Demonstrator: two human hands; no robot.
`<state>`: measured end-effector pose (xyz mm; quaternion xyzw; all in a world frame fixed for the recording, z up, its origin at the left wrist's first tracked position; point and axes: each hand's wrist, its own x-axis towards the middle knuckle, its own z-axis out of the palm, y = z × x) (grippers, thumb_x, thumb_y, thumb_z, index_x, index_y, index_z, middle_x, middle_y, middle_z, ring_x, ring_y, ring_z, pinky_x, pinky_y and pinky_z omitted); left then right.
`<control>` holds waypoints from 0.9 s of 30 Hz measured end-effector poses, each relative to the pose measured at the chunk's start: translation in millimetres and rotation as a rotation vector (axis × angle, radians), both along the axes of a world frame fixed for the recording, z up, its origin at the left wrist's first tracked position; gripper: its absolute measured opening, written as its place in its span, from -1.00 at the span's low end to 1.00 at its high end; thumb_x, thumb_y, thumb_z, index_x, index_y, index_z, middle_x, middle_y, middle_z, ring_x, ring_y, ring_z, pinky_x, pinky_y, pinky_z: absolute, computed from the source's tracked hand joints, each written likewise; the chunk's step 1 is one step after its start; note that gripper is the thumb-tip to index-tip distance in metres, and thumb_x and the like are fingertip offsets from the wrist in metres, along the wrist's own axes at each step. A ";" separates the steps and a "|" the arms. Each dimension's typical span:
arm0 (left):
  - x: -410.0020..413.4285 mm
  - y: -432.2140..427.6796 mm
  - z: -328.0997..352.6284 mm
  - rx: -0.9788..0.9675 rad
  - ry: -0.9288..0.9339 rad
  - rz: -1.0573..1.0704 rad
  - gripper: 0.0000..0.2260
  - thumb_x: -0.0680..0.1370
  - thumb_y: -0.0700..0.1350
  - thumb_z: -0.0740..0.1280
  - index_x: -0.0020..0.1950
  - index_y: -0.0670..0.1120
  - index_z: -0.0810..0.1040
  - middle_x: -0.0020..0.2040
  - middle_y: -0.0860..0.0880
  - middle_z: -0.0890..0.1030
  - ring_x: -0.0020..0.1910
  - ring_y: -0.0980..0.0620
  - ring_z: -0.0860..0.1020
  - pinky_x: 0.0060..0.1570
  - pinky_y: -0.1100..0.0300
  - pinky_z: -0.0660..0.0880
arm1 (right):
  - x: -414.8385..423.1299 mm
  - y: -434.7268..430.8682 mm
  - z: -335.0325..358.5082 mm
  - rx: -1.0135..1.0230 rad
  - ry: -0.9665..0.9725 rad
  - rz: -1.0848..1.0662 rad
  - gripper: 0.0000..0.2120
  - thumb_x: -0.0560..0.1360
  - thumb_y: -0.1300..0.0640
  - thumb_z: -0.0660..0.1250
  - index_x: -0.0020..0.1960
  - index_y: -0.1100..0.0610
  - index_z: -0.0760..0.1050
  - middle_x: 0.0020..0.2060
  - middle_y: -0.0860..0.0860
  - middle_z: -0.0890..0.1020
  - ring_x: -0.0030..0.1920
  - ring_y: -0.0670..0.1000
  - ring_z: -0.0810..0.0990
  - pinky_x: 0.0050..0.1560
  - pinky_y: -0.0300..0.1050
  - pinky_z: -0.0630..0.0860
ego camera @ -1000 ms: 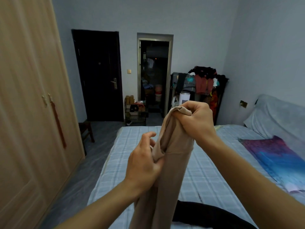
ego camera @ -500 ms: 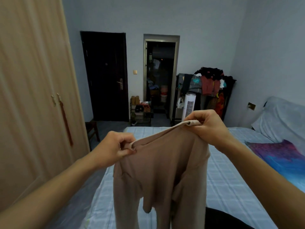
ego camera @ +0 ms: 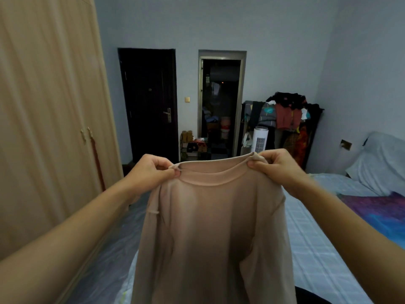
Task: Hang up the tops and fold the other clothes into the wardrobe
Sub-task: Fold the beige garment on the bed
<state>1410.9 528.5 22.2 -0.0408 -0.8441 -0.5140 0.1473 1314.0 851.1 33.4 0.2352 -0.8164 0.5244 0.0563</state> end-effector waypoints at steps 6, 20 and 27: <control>-32.0 22.9 -12.3 -0.069 0.046 0.498 -0.83 0.46 -0.08 0.49 -0.34 -0.02 0.65 -0.35 0.03 0.65 -0.25 0.09 0.62 -0.35 0.26 0.40 | -5.9 -65.4 -34.7 0.035 0.118 -0.363 -0.71 0.44 0.07 0.46 -0.41 0.16 0.56 -0.55 -0.09 0.49 -0.43 -0.11 0.46 -0.50 -0.32 0.29; 19.7 82.7 -13.3 0.049 0.180 0.290 -0.80 0.54 -0.03 0.43 -0.25 -0.04 0.70 -0.36 0.01 0.68 -0.30 0.04 0.67 -0.20 -0.09 0.65 | 59.9 -117.7 -46.0 -0.263 0.077 0.055 -0.67 0.58 -0.01 0.34 -0.33 0.05 0.60 -0.50 -0.09 0.54 -0.46 -0.14 0.45 -0.44 -0.27 0.35; 28.1 80.1 -11.4 -0.013 0.035 0.086 -0.60 0.67 0.08 0.18 -0.17 -0.05 0.69 -0.21 -0.15 0.68 -0.16 -0.13 0.67 -0.15 -0.16 0.63 | 63.4 -112.4 -44.1 -0.214 0.095 0.027 -0.82 0.46 0.04 0.48 -0.23 0.14 0.64 -0.35 0.10 0.67 -0.29 0.09 0.67 -0.27 0.05 0.62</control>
